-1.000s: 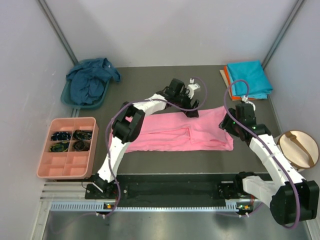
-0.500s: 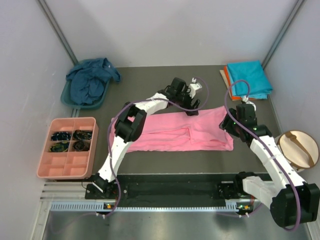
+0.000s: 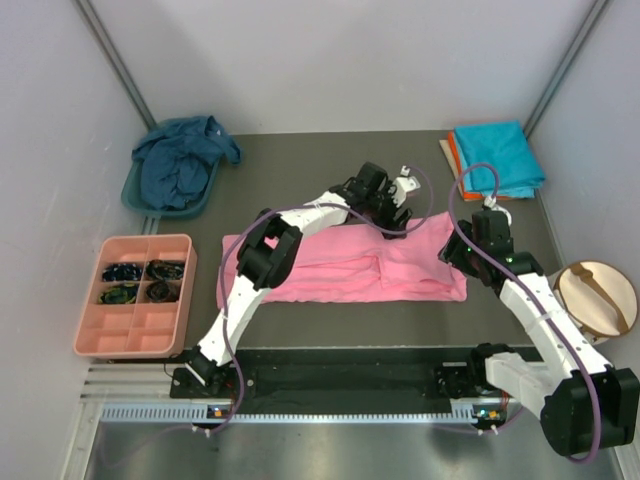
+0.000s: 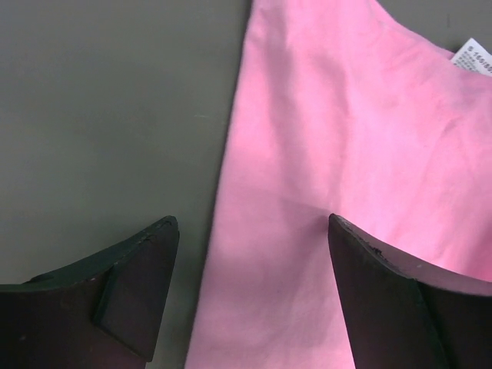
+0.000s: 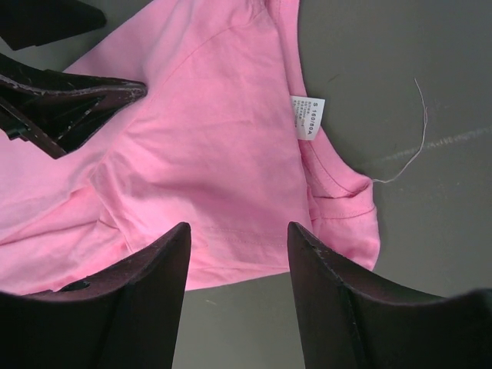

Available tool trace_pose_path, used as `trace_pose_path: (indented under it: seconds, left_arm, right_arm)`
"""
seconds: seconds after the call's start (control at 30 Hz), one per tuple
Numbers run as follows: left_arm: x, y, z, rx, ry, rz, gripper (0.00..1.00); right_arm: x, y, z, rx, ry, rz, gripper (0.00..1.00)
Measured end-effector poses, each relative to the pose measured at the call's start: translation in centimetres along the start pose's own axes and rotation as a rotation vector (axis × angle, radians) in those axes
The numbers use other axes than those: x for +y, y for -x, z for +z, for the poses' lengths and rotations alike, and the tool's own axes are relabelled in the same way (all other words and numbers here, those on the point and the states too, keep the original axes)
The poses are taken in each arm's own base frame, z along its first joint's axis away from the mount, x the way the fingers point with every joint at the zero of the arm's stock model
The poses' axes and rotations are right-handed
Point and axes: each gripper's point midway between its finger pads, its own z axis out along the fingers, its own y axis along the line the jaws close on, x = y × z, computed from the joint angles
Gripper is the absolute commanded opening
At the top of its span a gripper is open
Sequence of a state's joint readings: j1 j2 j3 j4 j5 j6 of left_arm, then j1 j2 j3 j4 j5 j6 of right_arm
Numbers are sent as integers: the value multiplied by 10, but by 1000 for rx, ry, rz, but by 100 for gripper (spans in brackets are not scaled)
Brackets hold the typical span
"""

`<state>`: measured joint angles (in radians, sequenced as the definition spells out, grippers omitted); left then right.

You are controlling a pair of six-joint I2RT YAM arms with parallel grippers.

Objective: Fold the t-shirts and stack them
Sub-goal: Rotate the tshirt 90 degrees

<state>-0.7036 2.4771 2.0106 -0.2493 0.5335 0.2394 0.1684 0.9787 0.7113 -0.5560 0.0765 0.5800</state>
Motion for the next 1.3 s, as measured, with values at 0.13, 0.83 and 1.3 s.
trace_pose_path:
  seconds: [0.13, 0.83, 1.3]
  left_arm:
    - [-6, 0, 3, 10, -5, 15, 70]
    - [-3, -5, 5, 50, 10, 16, 0]
    - [16, 8, 17, 27, 83, -60, 0]
  right_arm:
    - [0, 0, 0, 0, 0, 1, 54]
    - [-2, -4, 1, 9, -6, 6, 54]
    - [-2, -9, 3, 23, 2, 6, 54]
